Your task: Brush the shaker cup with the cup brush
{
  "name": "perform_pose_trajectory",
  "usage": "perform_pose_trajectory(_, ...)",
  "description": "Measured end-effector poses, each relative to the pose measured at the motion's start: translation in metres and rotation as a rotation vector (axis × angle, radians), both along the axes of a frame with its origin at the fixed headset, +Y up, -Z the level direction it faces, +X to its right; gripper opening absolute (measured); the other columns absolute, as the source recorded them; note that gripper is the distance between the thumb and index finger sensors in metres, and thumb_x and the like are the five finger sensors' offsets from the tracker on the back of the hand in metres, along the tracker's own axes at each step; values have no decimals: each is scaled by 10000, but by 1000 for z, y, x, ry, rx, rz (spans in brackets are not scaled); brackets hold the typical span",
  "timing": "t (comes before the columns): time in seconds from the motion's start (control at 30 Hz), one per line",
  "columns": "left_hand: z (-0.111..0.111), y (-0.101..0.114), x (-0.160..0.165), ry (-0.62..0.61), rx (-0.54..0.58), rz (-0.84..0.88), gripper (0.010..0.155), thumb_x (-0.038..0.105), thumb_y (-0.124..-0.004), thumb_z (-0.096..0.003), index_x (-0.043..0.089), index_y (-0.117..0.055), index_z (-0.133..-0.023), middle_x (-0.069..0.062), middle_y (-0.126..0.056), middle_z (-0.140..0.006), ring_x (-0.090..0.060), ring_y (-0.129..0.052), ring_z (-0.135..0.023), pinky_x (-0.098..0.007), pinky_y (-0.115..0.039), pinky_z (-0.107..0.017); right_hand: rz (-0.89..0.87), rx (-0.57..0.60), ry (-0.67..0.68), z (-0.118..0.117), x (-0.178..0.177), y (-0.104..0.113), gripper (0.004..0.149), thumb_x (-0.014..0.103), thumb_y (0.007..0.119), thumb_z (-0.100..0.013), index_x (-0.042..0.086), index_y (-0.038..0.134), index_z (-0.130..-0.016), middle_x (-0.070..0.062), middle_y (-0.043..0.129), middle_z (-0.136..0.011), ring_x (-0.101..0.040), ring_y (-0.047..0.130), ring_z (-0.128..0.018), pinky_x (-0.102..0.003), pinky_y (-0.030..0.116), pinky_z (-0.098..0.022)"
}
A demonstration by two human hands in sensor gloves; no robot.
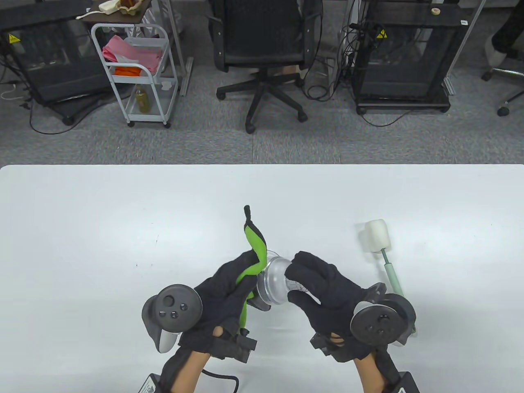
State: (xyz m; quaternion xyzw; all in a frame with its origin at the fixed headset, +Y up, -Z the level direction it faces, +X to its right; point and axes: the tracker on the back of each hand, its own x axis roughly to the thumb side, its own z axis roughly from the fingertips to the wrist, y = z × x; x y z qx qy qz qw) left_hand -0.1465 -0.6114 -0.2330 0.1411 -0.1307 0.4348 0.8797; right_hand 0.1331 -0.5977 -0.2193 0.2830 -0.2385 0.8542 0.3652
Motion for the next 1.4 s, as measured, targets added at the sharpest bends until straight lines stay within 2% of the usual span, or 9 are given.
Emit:
perform_pose_trajectory(0.27,-51,6,-23,333,-28,-548,512,385,-774,-480,281,-772,-981,-120,-935,-885,-232,-1088,-646,-441,-919,-516,68,-12,-155,-9,20,-6,551,369,863,-403,279,729,-930,-219,780,-942,-377,958,-608,-398,886,-432)
perform_pose_trajectory(0.47,-103,-47,-42,457,-214,-882,565,427,-732,-483,283,-691,-1028,-124,-851,-965,-256,-1028,-744,-470,-863,-585,100,-50,-208,-15,27,-13,552,372,858,-408,275,727,-935,-221,779,-942,-376,956,-607,-396,885,-432)
perform_pose_trajectory(0.63,-133,-92,-57,476,-312,-976,595,437,-718,-476,294,-630,-1047,-106,-804,-1002,-248,-990,-794,-481,-829,-626,121,-77,-217,-19,27,-18,552,374,856,-408,275,728,-935,-222,780,-942,-376,957,-606,-396,885,-430)
perform_pose_trajectory(0.77,-148,-118,-67,487,-423,-1052,702,504,-712,-455,299,-500,-1092,-105,-716,-1071,-277,-931,-851,-508,-786,-655,156,-89,-231,-21,26,-22,554,370,854,-408,273,724,-938,-222,775,-946,-379,952,-609,-398,882,-432)
perform_pose_trajectory(0.87,-150,-125,-71,453,-516,-1063,846,601,-692,-430,283,-335,-1127,-155,-563,-1175,-408,-777,-982,-590,-691,-693,175,-99,-236,-23,24,-24,553,370,851,-409,277,725,-938,-220,772,-949,-379,950,-611,-399,880,-433)
perform_pose_trajectory(0.97,-148,-121,-72,387,-602,-1059,1000,663,-685,-403,184,-177,-1118,-248,-433,-1208,-508,-685,-1027,-599,-687,-682,179,-99,-231,-22,23,-24,531,371,852,-408,311,751,-926,-218,776,-952,-383,947,-611,-401,877,-433)
perform_pose_trajectory(1.13,-139,-99,-70,374,-587,-1088,998,696,-673,-383,209,-231,-1133,-251,-360,-1221,-532,-574,-1056,-639,-621,-701,173,-92,-234,-20,23,-23,536,370,846,-410,304,743,-932,-219,771,-955,-382,945,-613,-401,876,-433)
perform_pose_trajectory(1.27,-123,-61,-63,380,-435,-1037,937,666,-672,-398,235,-281,-1133,-200,-351,-1228,-543,-516,-1089,-665,-587,-717,183,-93,-261,-21,26,-23,535,371,841,-414,304,740,-935,-219,768,-956,-381,943,-617,-402,874,-435)
perform_pose_trajectory(1.4,-91,-22,-48,336,-208,-867,842,564,-653,-456,192,-297,-1121,-184,-453,-1204,-493,-637,-1068,-620,-625,-719,206,-121,-277,-23,27,-27,532,367,821,-424,295,731,-943,-227,756,-964,-390,937,-627,-409,871,-443)
